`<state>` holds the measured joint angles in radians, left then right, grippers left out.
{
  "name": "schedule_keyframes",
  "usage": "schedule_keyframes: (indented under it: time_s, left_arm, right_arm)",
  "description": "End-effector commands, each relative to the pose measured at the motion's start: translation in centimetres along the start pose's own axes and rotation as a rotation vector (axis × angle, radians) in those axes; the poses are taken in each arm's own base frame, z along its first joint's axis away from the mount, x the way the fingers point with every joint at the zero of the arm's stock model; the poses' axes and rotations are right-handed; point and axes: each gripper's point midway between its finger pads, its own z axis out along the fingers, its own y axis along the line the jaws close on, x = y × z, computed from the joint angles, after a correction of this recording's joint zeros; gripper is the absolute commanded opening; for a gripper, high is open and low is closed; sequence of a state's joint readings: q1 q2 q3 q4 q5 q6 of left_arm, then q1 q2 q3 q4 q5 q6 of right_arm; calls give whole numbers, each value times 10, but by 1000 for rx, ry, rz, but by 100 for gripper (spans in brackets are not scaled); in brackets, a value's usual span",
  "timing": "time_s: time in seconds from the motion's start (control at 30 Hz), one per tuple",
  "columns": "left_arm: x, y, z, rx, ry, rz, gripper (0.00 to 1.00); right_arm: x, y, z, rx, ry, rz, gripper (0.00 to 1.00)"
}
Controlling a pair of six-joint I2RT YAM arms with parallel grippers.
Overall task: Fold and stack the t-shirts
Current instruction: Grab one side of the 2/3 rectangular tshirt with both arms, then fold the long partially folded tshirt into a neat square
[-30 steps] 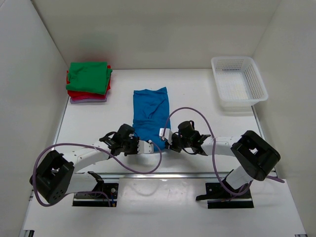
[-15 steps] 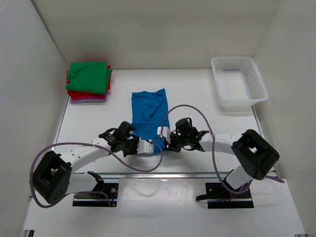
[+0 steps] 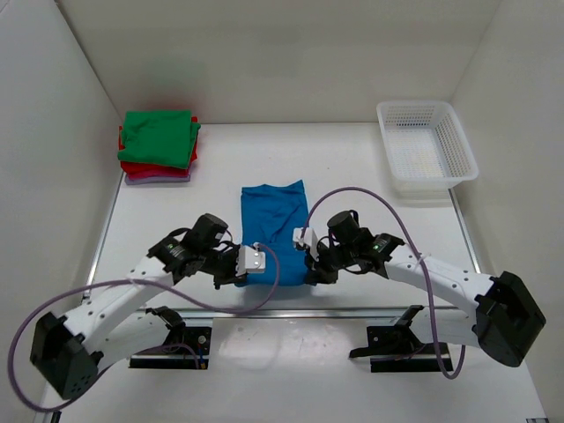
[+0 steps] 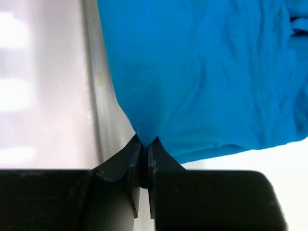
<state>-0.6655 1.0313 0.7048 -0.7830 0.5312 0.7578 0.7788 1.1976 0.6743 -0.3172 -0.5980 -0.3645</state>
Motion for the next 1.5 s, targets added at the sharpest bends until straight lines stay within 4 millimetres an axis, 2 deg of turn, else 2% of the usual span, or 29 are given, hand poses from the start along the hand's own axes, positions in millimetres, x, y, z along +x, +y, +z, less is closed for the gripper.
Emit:
schedule_keyframes:
  time_s: [0.0, 0.2, 0.27, 0.3, 0.43, 0.47, 0.5, 0.67, 0.77, 0.9, 1.07, 1.17, 1.23, 1.47]
  left_arm:
    - [-29, -23, -16, 34, -153, -64, 0]
    - [-48, -36, -34, 49, -216, -155, 0]
    - [-50, -35, -39, 46, -211, -187, 0]
    - [-57, -35, -43, 44, -225, -168, 0]
    - [-62, -26, -55, 16, -221, -169, 0]
    - [-63, -21, -57, 7, -217, -173, 0]
    - [-63, -18, -58, -4, -218, -164, 0]
    - [-54, 6, -51, -37, -147, -183, 0]
    - [-47, 23, -49, -64, -133, -214, 0]
    - [-55, 50, -57, -139, -173, -216, 0]
    - [-63, 75, -58, -166, -209, -225, 0]
    - [-60, 89, -57, -183, -195, -237, 0]
    - [-64, 100, -58, -194, -218, -231, 0]
    - [-58, 139, -56, -263, -226, -274, 0]
  right_arm:
    - [-7, 26, -15, -90, 10, 70, 0]
    - [-16, 47, -26, -173, 48, 96, 0]
    - [-22, 49, -29, -180, 40, 83, 0]
    - [-27, 48, -33, -183, 37, 78, 0]
    - [-43, 38, -46, -190, 34, 60, 1]
    - [-38, 33, -45, -196, 55, 84, 0]
    - [-47, 29, -48, -198, 38, 62, 0]
    - [-43, 7, -37, -213, 99, 43, 0]
    - [-51, -11, -36, -186, 82, 14, 0]
    - [-64, -35, -39, -146, 56, 11, 0]
    - [-80, -66, -41, -113, 24, -5, 0]
    - [-88, -88, -44, -79, 4, -6, 0]
    - [-90, -98, -42, -79, -6, -1, 0]
    - [-93, -137, -34, -51, -4, 14, 0]
